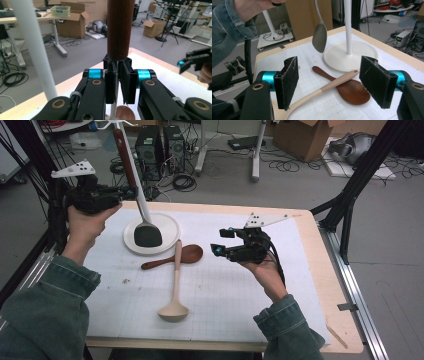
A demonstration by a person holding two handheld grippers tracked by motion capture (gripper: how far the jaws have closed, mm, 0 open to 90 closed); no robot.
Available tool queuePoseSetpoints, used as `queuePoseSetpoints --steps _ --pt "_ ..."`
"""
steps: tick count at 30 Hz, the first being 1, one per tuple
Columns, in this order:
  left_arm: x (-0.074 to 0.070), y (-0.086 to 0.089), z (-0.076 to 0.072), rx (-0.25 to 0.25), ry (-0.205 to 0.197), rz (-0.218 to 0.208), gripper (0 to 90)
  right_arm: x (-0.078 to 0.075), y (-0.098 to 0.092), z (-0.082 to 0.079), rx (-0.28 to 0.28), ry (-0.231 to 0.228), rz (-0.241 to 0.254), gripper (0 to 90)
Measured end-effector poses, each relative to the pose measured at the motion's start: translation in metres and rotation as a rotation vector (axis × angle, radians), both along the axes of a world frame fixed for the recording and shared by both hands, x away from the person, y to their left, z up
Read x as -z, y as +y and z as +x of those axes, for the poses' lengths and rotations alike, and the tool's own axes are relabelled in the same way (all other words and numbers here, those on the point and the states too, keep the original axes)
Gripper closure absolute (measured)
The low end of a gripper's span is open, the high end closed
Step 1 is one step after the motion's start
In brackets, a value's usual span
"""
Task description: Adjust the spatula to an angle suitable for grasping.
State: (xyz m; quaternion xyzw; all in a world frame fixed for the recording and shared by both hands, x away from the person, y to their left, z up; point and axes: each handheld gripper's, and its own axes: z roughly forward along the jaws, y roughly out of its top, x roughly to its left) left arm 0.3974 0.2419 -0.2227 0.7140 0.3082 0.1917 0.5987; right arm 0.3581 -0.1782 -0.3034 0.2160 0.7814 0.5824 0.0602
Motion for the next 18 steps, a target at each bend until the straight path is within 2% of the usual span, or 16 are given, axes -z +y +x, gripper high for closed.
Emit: queuePoseSetpoints --steps 5,18 --pt "-0.005 0.002 0.009 -0.017 0.010 0.004 83.0 0.001 0.001 0.000 -0.004 0.003 0.001 31.3" --pt "-0.004 0.001 0.023 -0.049 0.023 -0.007 83.0 0.001 0.000 0.001 -0.007 0.002 0.006 31.2"
